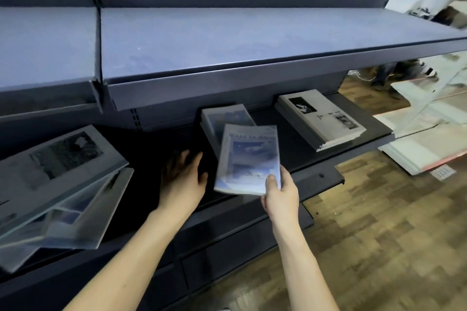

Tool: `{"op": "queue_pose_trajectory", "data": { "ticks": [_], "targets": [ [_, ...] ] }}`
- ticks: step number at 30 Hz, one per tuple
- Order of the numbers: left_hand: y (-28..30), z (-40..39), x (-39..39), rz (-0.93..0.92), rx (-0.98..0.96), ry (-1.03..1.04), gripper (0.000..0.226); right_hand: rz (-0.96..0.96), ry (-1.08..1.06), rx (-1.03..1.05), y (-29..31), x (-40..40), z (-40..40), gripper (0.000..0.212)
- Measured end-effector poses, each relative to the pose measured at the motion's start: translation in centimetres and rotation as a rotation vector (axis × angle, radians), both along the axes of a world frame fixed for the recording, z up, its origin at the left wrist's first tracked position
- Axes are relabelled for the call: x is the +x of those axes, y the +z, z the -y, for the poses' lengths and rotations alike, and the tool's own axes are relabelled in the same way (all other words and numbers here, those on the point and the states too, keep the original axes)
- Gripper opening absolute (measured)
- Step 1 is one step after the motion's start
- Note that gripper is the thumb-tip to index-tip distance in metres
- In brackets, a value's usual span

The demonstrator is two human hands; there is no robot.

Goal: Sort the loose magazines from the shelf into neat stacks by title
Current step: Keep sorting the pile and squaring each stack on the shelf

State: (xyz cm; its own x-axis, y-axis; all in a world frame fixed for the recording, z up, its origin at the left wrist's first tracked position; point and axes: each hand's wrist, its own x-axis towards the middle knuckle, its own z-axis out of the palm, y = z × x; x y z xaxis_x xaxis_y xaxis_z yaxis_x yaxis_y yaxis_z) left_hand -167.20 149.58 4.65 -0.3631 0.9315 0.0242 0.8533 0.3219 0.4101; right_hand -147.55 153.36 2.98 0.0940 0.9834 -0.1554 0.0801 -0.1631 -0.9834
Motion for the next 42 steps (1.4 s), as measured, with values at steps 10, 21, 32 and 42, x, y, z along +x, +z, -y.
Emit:
{"op": "queue_pose_trajectory", "data": {
  "ticks": [10, 21, 32, 42],
  "targets": [
    [-1.5, 1.3, 0.0, -0.039, -0.015, -0.004, 0.056, -0.046, 0.01, -0.068, -0.8, 1.0, 1.0, 0.029],
    [-1.2, -1.3, 2.0, -0.016, -0.003, 0.166, 0.056, -0.124, 0.26, -0.012, 0.9, 2.1, -5.0, 0.039],
    [-0.2, -4.3, 5.3, -0.11, -0.058, 0.345, 0.053, 0.116, 0.64, 0.217, 0.7, 4.0, -11.9, 0.066],
    [0.1, -6.1, 7.0, -0.141, -0.068, 0.41, 0.052, 0.468, 0.546, 0.464, -2.6, 4.0, -16.0, 0.077]
  ]
}}
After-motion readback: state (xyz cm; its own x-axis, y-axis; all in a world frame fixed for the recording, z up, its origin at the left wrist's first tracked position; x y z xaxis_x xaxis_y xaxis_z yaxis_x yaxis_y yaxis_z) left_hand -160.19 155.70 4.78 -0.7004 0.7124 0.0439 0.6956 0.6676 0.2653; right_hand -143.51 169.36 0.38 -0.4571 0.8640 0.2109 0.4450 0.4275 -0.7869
